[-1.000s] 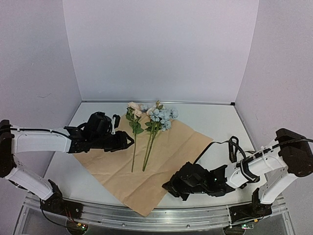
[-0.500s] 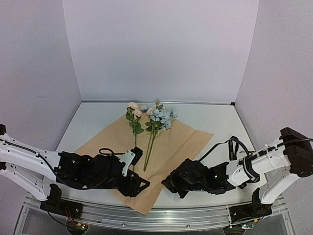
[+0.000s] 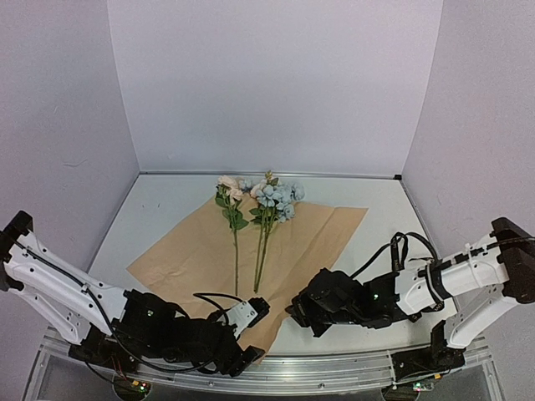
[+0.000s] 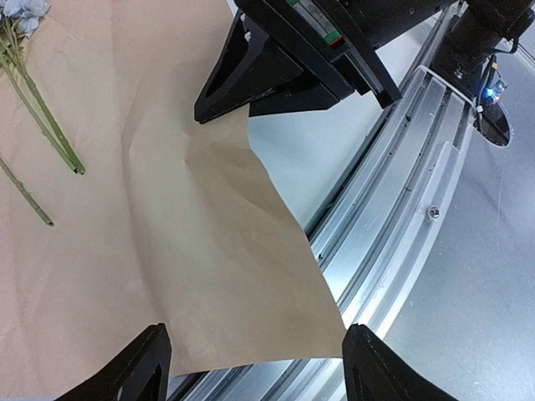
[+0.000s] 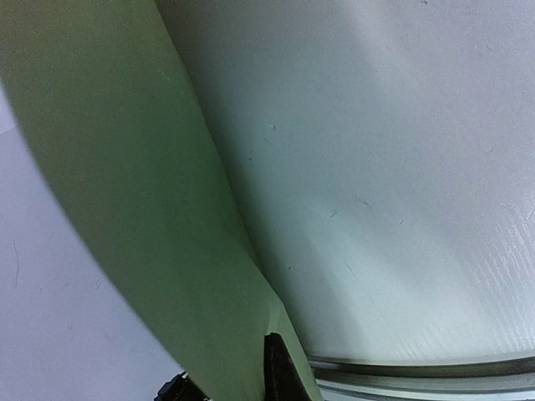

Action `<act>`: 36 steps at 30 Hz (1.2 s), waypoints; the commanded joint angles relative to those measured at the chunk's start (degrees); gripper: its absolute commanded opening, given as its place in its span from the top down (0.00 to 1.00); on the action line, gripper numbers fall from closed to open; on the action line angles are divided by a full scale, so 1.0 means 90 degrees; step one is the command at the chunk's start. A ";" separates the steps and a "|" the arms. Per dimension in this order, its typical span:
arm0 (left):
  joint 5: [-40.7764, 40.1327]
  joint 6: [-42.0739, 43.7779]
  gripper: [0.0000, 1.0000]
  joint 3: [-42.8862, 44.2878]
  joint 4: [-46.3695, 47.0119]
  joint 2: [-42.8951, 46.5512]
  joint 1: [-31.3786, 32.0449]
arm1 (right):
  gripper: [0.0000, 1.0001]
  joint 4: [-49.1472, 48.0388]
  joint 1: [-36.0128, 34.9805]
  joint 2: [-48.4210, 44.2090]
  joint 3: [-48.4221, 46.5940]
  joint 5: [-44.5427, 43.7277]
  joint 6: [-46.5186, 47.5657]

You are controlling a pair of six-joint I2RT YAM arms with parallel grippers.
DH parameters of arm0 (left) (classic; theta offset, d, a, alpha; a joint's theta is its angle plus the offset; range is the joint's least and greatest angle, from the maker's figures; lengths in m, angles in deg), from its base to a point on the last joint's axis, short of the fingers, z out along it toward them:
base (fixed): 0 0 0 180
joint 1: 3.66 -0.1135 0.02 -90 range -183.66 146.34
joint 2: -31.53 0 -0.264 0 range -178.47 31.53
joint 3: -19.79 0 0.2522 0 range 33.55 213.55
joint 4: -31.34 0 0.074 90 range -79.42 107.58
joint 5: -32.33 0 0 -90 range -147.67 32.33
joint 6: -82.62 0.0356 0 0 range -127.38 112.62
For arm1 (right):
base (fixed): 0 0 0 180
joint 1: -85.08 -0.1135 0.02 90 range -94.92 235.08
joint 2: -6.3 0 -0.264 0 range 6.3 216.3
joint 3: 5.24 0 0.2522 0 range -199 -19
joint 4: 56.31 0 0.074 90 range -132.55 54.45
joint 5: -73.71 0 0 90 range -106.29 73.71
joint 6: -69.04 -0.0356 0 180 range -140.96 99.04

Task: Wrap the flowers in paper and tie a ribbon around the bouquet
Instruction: Pass from the right arm to the left

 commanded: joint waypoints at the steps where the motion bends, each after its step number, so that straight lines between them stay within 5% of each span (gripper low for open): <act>1: 0.0146 0.0385 0.26 0.0262 0.0343 -0.0094 0.0121 | 1.00 0.0193 -0.0024 -0.0253 -0.0115 -0.0312 -0.0439; 13: 0.0121 0.0602 0.29 0.0657 0.0302 -0.0874 0.0206 | 1.00 0.0192 -0.0025 -0.0271 -0.0086 -0.0295 -0.0513; 15: -0.0054 0.0629 0.39 0.0717 0.0338 -0.0958 0.0206 | 1.00 0.0193 -0.0025 -0.0273 -0.0083 -0.0266 -0.0515; 19: -0.0650 0.0881 0.81 0.0762 0.0353 -0.0900 0.0197 | 0.99 0.0255 -0.0042 -0.0389 -0.0005 -0.0286 -0.0414; 21: -0.0819 0.1205 0.98 0.0773 0.0458 -0.0806 0.0165 | 0.86 0.0406 -0.0045 -0.0504 -0.0002 -0.0307 -0.0236; 28: 0.0088 0.2673 1.00 0.0746 0.0993 -0.0374 -0.0505 | 0.30 0.1915 -0.0055 -0.1453 -0.0046 -0.0443 0.1454; 32: 0.1123 0.3419 1.00 0.0829 0.1121 -0.0289 -0.1232 | 0.19 0.2919 -0.0042 -0.2307 -0.0051 -0.0808 0.2785; 36: 0.1890 0.4020 1.00 0.1089 0.0974 -0.0397 -0.1897 | 0.15 0.4861 0.0104 -0.3066 -0.0961 -0.1693 0.5304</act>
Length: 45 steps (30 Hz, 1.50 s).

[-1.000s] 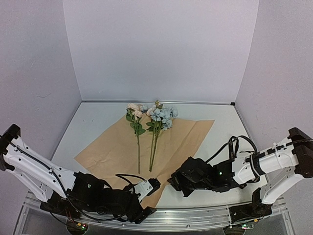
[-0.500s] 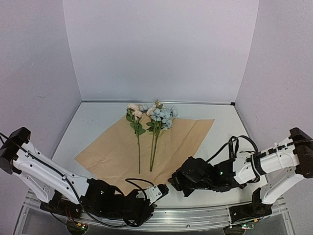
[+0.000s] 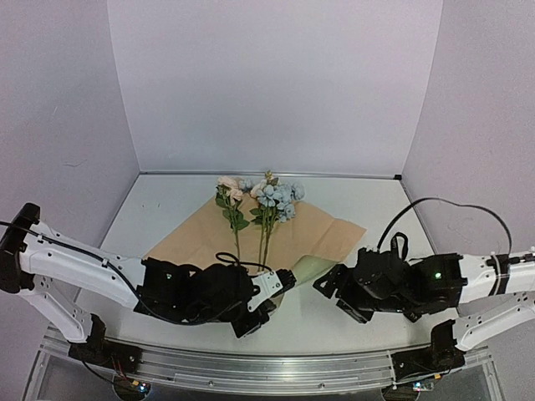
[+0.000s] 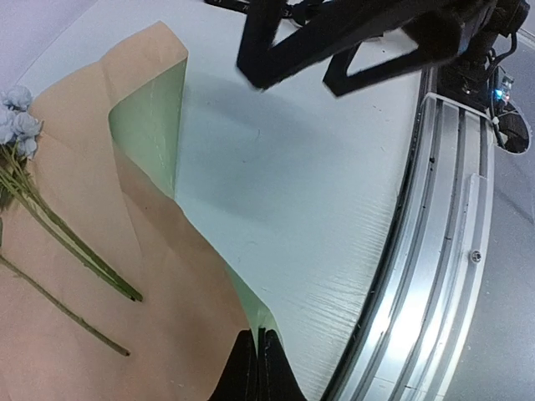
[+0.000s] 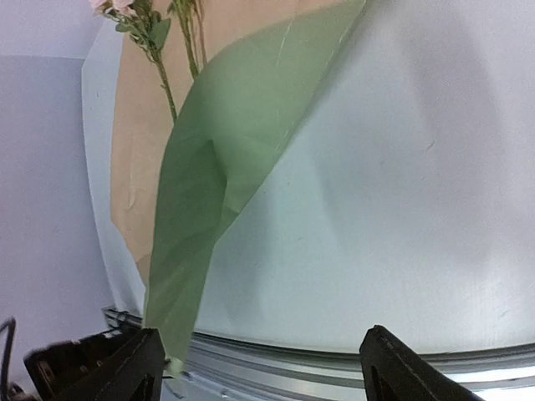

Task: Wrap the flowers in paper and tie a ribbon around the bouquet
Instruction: Pass from the right arm to the left, then fold the bottom corner of the flattened wrapping paper at the center of the board.

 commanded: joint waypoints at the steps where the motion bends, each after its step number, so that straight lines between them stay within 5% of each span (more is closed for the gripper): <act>1: 0.1254 0.1120 1.00 0.0493 0.0132 0.0077 -0.0747 | 0.15 0.2365 0.0239 -0.0697 -0.1077 -0.1172 0.3420; 9: 0.3036 0.1887 1.00 0.1232 -0.0262 -0.0371 -0.2425 | 0.09 0.1811 0.1760 -0.0249 -0.1584 0.0014 0.7495; 12: 0.3747 0.2101 1.00 0.1651 -0.0543 -0.0635 -0.2790 | 0.05 0.1266 0.2396 0.0375 -0.1859 0.0803 0.8132; 18: 0.4243 0.2295 1.00 0.1994 -0.0891 -0.0933 -0.2863 | 0.10 0.1344 0.3170 0.1910 -0.3610 0.1253 0.8017; 25: 0.4118 0.2306 1.00 0.1890 -0.0697 -0.0747 -0.2872 | 0.29 0.2694 0.3337 0.3985 -0.5714 0.1275 0.7670; 33: 0.3697 0.2707 1.00 0.1511 -0.0183 -0.0341 -0.2957 | 0.33 0.2781 0.4176 0.4748 -0.5502 0.2209 0.7254; 45: 0.4216 0.2955 1.00 0.1886 0.0132 -0.0960 -0.3951 | 0.42 0.2671 0.4299 0.4563 -0.3809 0.2533 0.6828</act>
